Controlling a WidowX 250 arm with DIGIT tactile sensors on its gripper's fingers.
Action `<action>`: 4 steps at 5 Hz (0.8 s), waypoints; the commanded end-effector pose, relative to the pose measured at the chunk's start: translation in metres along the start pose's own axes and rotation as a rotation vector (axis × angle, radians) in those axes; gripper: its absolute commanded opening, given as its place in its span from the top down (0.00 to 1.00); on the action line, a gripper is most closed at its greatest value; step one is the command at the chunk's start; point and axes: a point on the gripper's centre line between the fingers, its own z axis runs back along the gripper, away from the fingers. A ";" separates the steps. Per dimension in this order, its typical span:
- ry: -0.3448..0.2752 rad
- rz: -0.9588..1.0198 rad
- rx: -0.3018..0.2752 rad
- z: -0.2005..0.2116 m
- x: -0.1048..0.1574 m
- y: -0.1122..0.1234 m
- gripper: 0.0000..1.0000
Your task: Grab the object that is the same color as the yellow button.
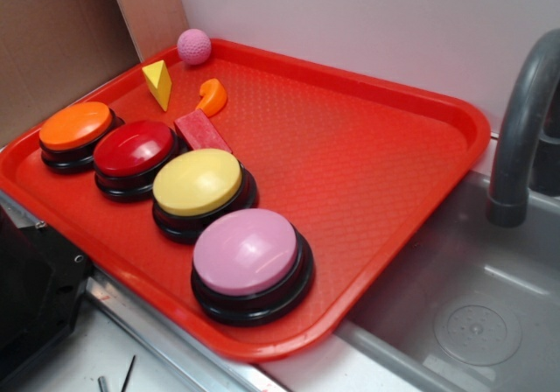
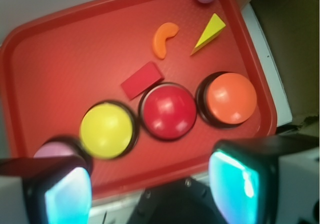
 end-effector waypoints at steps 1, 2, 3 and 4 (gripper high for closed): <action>-0.039 0.260 0.011 -0.040 0.042 0.029 0.00; -0.082 0.365 0.046 -0.061 0.063 0.040 0.00; -0.085 0.422 0.046 -0.077 0.080 0.051 0.00; -0.086 0.523 0.089 -0.106 0.105 0.062 0.00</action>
